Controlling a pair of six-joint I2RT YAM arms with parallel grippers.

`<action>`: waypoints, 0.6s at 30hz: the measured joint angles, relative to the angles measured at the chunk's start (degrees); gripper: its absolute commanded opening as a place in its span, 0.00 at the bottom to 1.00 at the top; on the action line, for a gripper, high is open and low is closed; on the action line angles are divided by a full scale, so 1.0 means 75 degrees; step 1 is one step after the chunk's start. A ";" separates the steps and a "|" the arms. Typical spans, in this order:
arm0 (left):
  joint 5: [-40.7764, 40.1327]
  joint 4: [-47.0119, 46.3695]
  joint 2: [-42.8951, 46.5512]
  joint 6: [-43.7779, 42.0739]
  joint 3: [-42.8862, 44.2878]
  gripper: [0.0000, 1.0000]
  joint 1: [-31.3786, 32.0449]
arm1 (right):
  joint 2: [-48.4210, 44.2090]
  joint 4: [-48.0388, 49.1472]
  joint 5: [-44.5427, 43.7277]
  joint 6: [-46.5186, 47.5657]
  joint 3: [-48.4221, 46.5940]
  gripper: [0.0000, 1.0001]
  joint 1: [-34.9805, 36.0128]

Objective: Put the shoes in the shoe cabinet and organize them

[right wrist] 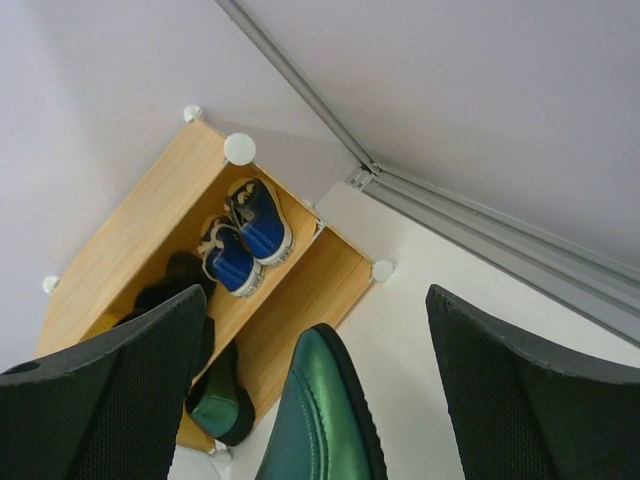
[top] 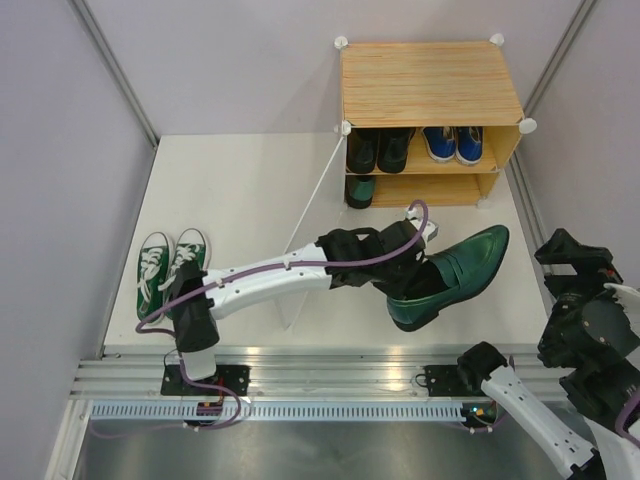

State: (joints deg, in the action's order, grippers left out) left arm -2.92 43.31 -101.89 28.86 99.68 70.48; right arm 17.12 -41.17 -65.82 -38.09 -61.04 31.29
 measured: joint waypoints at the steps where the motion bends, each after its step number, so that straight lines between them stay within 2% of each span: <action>1: -0.0041 -0.0047 -0.0146 0.0079 -0.0076 0.02 -0.0003 | 0.0035 -0.0003 0.0029 -0.0012 0.0099 0.94 0.0000; 6: -0.0358 -0.0379 -0.0845 0.0615 -0.0449 0.02 -0.0207 | 0.0609 0.0058 0.0586 0.0061 0.0641 0.94 0.0000; 12: -0.0804 -0.0740 -0.1067 0.1778 -0.1553 0.02 -0.1125 | 0.1311 0.0300 0.1565 0.0306 0.1180 0.94 0.0003; 13: -0.1008 -0.0749 -0.1070 0.1955 -0.1693 0.07 -0.1256 | 0.1364 0.0367 0.1699 0.0326 0.1250 0.94 0.0006; 14: -0.1230 -0.0755 -0.1078 0.2133 -0.1818 0.16 -0.1361 | 0.1399 0.0455 0.1859 0.0347 0.1332 0.94 0.0009; 15: -0.1425 -0.0755 -0.1093 0.2279 -0.1903 0.30 -0.1431 | 0.1428 0.0522 0.2008 0.0373 0.1408 0.94 0.0009; 18: -0.1594 -0.0941 -0.1154 0.2600 -0.1955 0.45 -0.1440 | 0.1512 0.0659 0.2317 0.0423 0.1597 0.94 0.0009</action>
State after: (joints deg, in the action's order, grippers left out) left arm -14.87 36.25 -110.54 48.36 85.01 59.68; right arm 28.47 -36.23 -48.45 -34.92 -49.06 31.35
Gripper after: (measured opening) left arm 0.342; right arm 0.940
